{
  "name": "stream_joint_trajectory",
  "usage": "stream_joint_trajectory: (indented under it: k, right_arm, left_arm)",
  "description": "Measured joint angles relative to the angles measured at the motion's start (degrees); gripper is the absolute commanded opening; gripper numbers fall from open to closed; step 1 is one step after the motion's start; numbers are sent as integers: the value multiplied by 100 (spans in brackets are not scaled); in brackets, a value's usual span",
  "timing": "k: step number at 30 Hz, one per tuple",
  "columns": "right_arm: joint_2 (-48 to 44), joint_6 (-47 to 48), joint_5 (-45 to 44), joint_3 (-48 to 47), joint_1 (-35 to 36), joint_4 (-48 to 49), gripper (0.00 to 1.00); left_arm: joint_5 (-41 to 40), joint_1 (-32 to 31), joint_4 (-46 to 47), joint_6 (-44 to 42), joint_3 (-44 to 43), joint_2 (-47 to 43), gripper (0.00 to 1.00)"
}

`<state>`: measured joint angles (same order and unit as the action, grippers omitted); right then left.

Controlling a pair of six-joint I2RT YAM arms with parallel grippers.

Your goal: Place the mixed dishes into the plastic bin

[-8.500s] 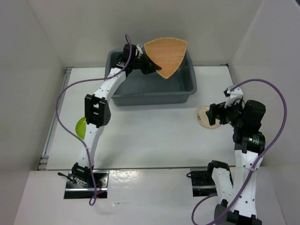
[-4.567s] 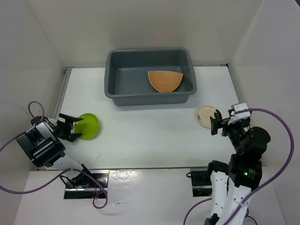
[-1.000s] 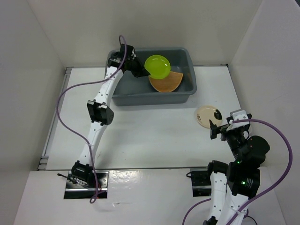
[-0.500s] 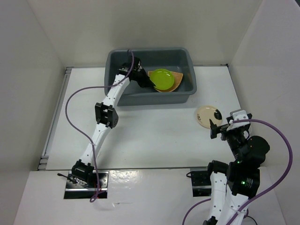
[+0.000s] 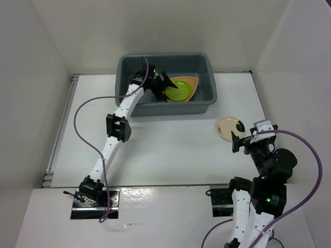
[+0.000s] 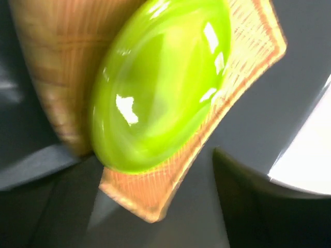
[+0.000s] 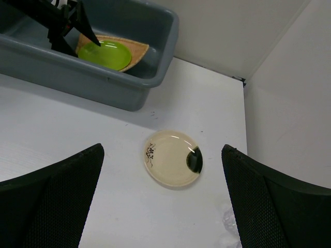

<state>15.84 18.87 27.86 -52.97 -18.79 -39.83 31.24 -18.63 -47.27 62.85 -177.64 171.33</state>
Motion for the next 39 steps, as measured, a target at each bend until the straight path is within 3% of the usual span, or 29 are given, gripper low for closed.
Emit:
stream_joint_trajectory:
  k: [1, 8, 16, 22, 25, 27, 29, 35, 39]
  right_arm:
    - [4, 0, -2, 2, 0, 0, 98]
    - [63, -2, -9, 4, 0, 13, 98]
    - [1198, -118, -164, 7, 0, 94, 98]
    - [3178, 400, -658, -251, 280, 94, 98]
    - [4264, 927, -1309, -275, 844, 111, 98]
    - [4623, 1239, -1727, -59, 1268, 114, 98]
    - [4723, 1469, -2015, 181, 1558, 57, 98]
    - [4889, 1814, -2702, 636, 2129, 356, 91]
    - [5434, 1902, -2876, 951, 2465, 588, 86]
  left_arm:
    - [-9, 0, 33, 0, 0, -20, 100]
    - [-205, -9, -105, -170, 4, -748, 100]
    - [-1864, -514, -1784, -1891, 109, -3471, 100]
    - [-3038, -1672, -2166, -2835, 2546, -6111, 100]
    - [-3571, -1740, -1659, -3112, 5097, -7731, 100]
    - [-3786, -1491, -1154, -3191, 7167, -8966, 100]
    - [-3943, -1141, -1071, -3289, 8601, -9991, 100]
    - [-4339, -778, -811, -3458, 10601, -11838, 100]
    - [-4441, -776, -629, -3456, 11189, -12686, 100]
